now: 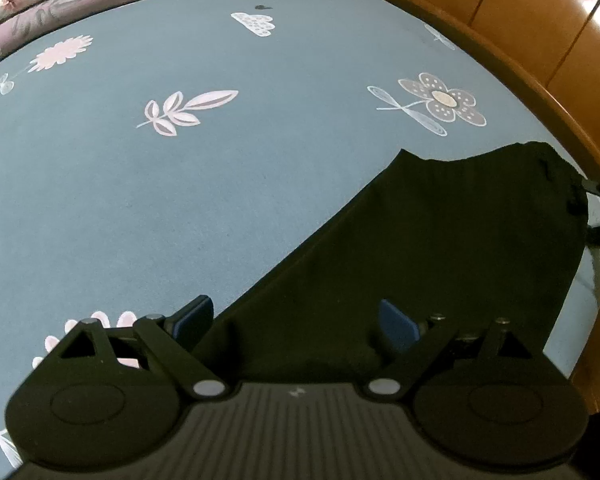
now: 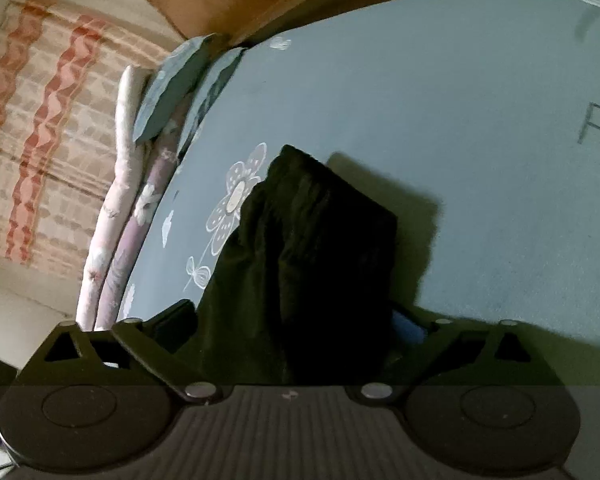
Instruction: Fold clothes
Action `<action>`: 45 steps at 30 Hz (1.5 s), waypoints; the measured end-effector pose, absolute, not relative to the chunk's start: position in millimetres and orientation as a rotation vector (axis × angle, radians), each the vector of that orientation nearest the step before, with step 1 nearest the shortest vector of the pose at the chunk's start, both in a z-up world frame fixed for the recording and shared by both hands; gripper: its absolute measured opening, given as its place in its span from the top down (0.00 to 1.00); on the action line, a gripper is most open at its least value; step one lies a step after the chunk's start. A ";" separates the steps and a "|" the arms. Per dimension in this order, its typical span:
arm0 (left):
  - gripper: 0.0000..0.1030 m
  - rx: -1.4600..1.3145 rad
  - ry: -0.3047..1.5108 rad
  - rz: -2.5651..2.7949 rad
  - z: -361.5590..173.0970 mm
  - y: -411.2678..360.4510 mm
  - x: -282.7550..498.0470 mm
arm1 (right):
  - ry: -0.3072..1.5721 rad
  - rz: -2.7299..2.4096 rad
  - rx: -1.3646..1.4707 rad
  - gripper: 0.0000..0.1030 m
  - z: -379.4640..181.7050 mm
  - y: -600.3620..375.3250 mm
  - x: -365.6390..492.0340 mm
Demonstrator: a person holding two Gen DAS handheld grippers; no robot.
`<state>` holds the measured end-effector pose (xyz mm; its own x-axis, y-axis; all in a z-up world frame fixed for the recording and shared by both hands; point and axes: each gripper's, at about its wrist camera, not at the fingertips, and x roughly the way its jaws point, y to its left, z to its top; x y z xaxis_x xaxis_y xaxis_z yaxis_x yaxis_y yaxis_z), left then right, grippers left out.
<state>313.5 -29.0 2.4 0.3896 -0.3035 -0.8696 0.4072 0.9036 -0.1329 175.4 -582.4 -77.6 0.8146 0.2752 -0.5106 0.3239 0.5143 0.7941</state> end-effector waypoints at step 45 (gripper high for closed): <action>0.13 0.058 1.052 -0.433 1.9 -13.4 318.9 | 0.616 -0.072 1.020 0.19 -82.2 -591.1 184.2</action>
<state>318.9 -13.4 1.9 0.4197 -0.3182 -0.8500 0.3730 0.9143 -0.1581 184.2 -591.1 -82.2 0.8297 0.2221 -0.5122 0.3348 0.5361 0.7749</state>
